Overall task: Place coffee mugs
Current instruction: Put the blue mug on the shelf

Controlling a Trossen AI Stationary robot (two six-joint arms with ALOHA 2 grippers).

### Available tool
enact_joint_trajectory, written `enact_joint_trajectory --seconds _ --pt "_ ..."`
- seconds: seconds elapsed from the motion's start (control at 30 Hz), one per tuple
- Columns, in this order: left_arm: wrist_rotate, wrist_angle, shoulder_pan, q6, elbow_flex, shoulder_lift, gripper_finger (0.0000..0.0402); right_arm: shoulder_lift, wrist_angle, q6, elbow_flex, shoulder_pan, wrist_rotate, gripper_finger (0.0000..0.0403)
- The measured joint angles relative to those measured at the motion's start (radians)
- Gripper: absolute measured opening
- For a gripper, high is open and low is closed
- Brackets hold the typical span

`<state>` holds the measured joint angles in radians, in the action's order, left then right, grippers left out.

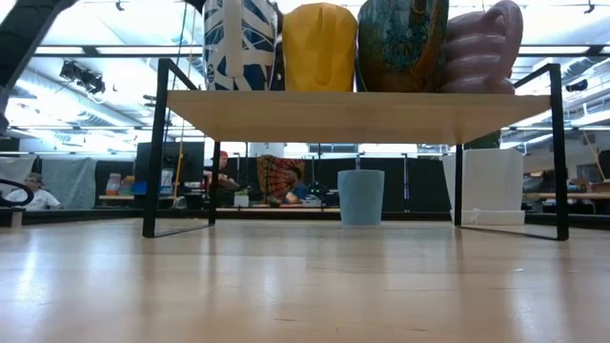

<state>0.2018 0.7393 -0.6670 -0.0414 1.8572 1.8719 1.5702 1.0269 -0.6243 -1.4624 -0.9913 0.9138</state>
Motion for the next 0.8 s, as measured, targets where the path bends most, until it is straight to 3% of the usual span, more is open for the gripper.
enact_joint_trajectory --seconds 0.23,0.53,0.8 --pt "0.006 -0.07 0.001 0.0 0.0 0.086 0.0148 -0.068 0.001 0.016 0.0 0.033 -0.068 0.0109" --pt "0.01 -0.11 0.005 0.009 0.002 0.108 0.0153 -0.172 0.002 0.055 0.0 0.045 -0.049 0.0109" --pt "0.011 -0.126 0.011 0.23 0.002 0.064 0.0153 -0.248 0.0 0.045 0.0 0.067 -0.017 0.0109"
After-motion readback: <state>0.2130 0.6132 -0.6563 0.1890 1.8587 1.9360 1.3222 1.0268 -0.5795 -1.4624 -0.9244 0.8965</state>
